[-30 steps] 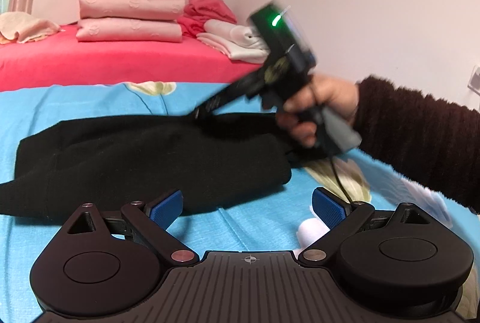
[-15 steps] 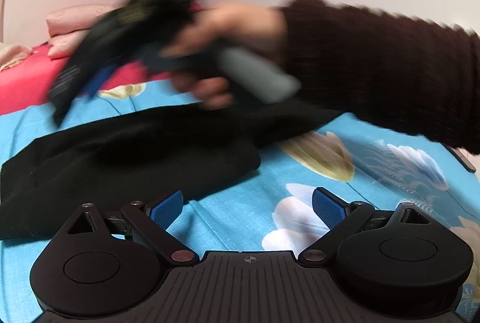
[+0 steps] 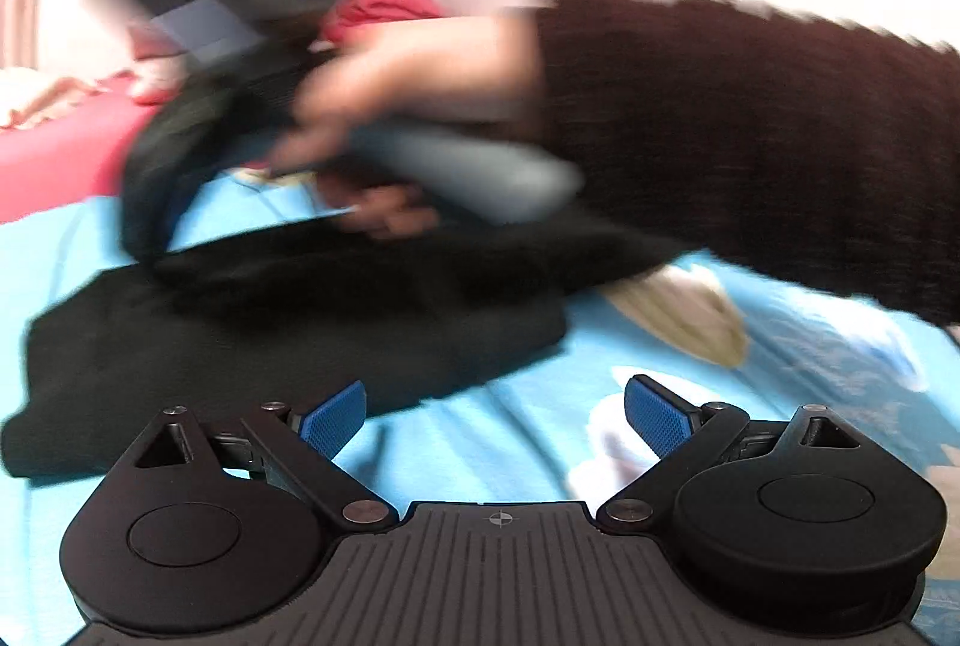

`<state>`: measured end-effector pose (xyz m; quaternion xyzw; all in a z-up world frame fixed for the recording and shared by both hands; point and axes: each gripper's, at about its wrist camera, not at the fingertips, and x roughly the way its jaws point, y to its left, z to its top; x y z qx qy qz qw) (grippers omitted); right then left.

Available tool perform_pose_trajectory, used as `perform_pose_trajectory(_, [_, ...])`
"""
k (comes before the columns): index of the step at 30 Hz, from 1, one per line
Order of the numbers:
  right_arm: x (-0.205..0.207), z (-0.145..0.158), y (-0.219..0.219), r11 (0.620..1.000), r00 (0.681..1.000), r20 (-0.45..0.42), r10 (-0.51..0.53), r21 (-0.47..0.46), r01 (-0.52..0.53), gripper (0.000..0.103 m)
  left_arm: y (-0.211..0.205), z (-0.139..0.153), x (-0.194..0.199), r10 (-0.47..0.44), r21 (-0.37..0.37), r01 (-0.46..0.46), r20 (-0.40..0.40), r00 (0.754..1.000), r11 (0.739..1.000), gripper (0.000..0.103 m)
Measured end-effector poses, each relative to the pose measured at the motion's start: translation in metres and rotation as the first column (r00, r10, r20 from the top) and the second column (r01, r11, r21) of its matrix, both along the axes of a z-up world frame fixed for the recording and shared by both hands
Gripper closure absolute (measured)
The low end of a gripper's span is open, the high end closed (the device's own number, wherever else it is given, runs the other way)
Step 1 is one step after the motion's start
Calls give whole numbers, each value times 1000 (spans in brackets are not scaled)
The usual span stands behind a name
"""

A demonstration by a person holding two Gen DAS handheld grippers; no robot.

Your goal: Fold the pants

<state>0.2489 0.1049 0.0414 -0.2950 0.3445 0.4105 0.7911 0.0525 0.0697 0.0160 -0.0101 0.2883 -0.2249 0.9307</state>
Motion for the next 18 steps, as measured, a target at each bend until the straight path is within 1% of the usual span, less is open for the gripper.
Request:
perform_pose_trajectory(1, [-1,11,-20,999,1000,6,-17,44,17,67,3,1,1,23,1,-23,6,1000,1000,0])
perform_pose_trajectory(2, [0,24,-46,994,999,13,-52,98,51,52,6,3,2,41,-4,-41,6,999,999,0])
perform_pose_trajectory(3, [1,38,-73,985,995,13,-103,143,100,45,11,4,4,57,-13,-57,7,998,998,0])
perform_pose_trajectory(5, [-2,61,-135,958,979,13,-203,211,196,45,19,7,6,110,-17,-110,17,994,994,0])
perform_pose_trajectory(6, [-5,70,-167,937,966,16,-257,248,245,44,22,9,8,143,-12,-142,24,989,990,0])
perform_pose_trajectory(8, [-14,78,-230,876,922,4,-388,313,367,43,29,16,14,235,7,-235,32,971,972,0])
perform_pose_trajectory(9, [-20,75,-257,841,897,-13,-443,341,420,43,32,20,20,283,9,-283,26,959,959,0])
perform_pose_trajectory(10, [-27,66,-279,812,879,-43,-475,364,456,43,36,23,28,318,6,-318,0,948,948,0])
perform_pose_trajectory(12, [-35,41,-309,781,866,-117,-486,385,491,44,39,28,47,359,4,-360,-66,931,933,0])
perform_pose_trajectory(13, [-38,25,-318,764,857,-158,-490,396,510,45,39,27,57,354,11,-355,-86,931,935,0])
perform_pose_trajectory(14, [-36,9,-330,743,840,-211,-500,394,541,47,37,24,69,341,38,-339,-96,935,940,0])
perform_pose_trajectory(15, [-32,-8,-341,729,820,-236,-522,375,573,53,33,18,80,346,87,-338,-108,932,937,0])
perform_pose_trajectory(16, [-31,-20,-352,713,794,-213,-569,354,606,66,32,9,94,386,163,-364,-137,912,917,0])
perform_pose_trajectory(17, [-27,-24,-371,661,749,-201,-631,366,655,99,33,-2,101,441,232,-400,-165,882,886,0])
perform_pose_trajectory(18, [-23,-23,-398,563,686,-283,-670,408,718,99,35,-11,108,473,260,-424,-171,864,868,0])
